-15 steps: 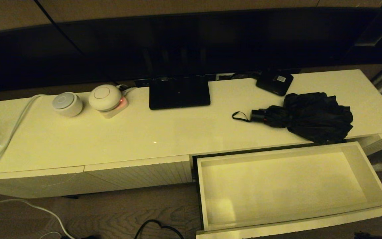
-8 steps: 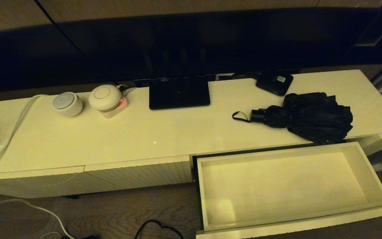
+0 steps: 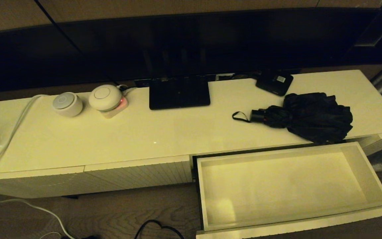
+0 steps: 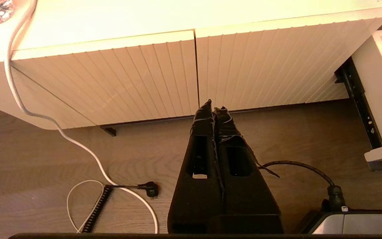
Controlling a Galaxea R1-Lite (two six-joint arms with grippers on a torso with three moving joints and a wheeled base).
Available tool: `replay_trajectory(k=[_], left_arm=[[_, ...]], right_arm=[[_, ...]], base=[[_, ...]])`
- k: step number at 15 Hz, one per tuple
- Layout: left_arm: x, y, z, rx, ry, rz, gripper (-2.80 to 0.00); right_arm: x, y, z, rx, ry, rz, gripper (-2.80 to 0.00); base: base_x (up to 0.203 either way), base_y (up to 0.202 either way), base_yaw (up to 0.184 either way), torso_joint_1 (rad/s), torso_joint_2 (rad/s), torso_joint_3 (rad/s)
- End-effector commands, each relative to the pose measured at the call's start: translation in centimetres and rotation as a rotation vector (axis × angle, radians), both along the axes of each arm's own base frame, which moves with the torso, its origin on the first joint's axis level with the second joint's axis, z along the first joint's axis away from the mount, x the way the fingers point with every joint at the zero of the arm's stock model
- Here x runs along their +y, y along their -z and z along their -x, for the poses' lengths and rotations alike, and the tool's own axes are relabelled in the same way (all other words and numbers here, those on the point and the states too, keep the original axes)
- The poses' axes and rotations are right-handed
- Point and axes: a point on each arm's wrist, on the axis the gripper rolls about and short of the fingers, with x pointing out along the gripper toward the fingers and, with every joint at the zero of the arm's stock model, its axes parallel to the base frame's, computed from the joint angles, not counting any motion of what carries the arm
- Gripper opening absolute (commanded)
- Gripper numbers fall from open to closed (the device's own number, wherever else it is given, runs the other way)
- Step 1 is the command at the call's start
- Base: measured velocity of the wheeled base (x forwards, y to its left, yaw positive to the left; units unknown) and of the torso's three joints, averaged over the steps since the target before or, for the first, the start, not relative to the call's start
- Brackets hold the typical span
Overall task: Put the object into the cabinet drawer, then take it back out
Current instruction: Close the drawer
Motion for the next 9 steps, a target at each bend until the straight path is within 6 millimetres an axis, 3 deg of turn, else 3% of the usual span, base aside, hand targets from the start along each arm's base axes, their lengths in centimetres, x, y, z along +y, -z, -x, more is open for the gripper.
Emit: replay_trajectory(k=[1,4,9], left_arm=[[0.0,0.1,0.0,0.003,-0.001,0.000,-2.80],[0.0,0.1,0.0,0.003,-0.001,0.000,-2.80],[0.0,0.1,0.0,0.003,-0.001,0.000,-2.80]], right_arm=[[0.7,1.5,-3.0,0.049,-0.005,0.021,-2.80],[1.3,1.8,-5.9,-0.060,0.005,0.013,-2.80],[1.8,1.5,-8.4,-0.158,0.024,0.014,-2.80]], base=[[0.000,0.000,0.000,0.000,0.00,0.000],[0.000,0.000,0.000,0.000,0.00,0.000],[0.000,0.000,0.000,0.000,0.00,0.000]])
